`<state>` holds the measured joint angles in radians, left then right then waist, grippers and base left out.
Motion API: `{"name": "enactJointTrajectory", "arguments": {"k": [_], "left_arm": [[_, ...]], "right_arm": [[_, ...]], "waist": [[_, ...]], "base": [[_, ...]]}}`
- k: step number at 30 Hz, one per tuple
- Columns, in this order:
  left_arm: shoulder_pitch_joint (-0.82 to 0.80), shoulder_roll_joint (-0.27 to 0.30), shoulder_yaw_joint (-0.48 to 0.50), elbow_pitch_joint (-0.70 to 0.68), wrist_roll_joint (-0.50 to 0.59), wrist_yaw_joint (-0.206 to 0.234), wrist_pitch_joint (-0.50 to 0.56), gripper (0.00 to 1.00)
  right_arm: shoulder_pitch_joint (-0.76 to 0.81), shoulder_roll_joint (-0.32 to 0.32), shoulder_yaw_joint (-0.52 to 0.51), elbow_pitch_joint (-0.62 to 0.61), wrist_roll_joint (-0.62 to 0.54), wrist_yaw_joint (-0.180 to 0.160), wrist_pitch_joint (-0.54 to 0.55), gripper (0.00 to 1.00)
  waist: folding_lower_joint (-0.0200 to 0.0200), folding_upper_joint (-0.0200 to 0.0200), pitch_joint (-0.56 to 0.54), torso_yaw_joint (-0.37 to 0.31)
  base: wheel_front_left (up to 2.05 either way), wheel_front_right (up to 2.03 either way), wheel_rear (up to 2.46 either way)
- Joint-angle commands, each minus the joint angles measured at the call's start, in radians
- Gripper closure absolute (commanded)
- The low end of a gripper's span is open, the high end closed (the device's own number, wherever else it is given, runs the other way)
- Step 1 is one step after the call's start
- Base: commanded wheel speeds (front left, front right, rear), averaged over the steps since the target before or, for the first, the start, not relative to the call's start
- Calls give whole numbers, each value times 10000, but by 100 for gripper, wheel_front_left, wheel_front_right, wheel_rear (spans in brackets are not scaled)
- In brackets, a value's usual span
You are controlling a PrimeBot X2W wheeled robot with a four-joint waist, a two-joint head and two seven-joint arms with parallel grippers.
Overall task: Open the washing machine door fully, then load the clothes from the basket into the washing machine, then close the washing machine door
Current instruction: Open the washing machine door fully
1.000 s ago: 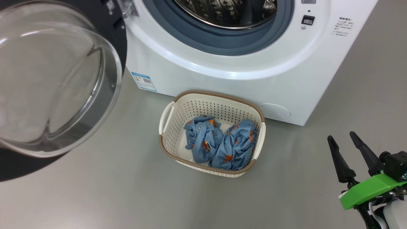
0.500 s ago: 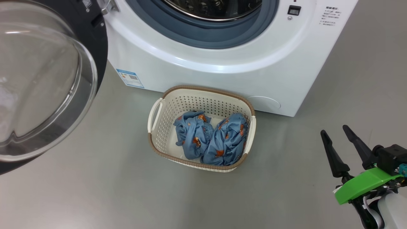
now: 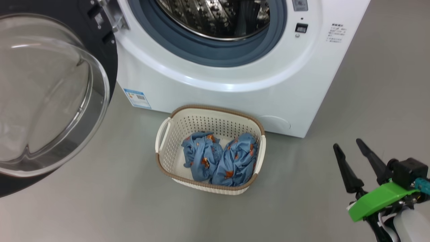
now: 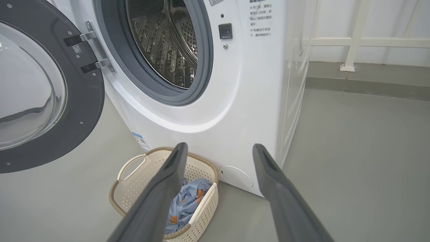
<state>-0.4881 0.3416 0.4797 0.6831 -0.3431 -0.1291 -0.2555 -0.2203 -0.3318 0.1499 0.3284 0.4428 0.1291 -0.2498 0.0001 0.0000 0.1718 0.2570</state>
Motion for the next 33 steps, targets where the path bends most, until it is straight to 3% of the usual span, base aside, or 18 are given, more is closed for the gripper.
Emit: {"name": "enactJointTrajectory", "arguments": {"k": [1,7,8,11,12,14,22,33], "left_arm": [[276,460,187,-420,-84,-13,-62,100],[1546,-51,-172,-1445,-163,-14,-62,100],[1708,-129,-213,-1565,-165,-14,-62,93],[2138,-342,-336,-1912,-180,-14,-62,56],[2283,-420,-401,-2036,-186,-14,-62,34],[2536,-557,-487,-2269,-178,-14,-62,2],[3163,-930,-1022,-2841,-123,-15,-63,0],[3622,-989,-2257,-3539,-106,-15,-63,0]], "right_arm": [[234,-62,224,-200,99,16,-120,0],[479,-12,250,-201,236,16,-120,0],[508,-11,240,-207,255,16,-120,0],[609,-13,243,-228,297,16,-120,0],[643,-7,230,-238,301,16,-120,0],[718,3,199,-270,310,16,-120,0],[927,22,70,-344,314,16,-120,0],[1087,69,-159,-443,275,16,-120,0]], "waist": [[0,0,-207,-9],[0,0,-587,-70],[0,0,-631,-88],[0,0,-787,-172],[0,0,-842,-210],[0,0,-921,-289],[0,0,-1099,-679],[0,0,-1146,-1596]], "base": [[0,0,0],[0,0,0],[0,0,0],[0,0,0],[0,0,0],[0,0,0],[0,0,0],[0,0,0]]}}
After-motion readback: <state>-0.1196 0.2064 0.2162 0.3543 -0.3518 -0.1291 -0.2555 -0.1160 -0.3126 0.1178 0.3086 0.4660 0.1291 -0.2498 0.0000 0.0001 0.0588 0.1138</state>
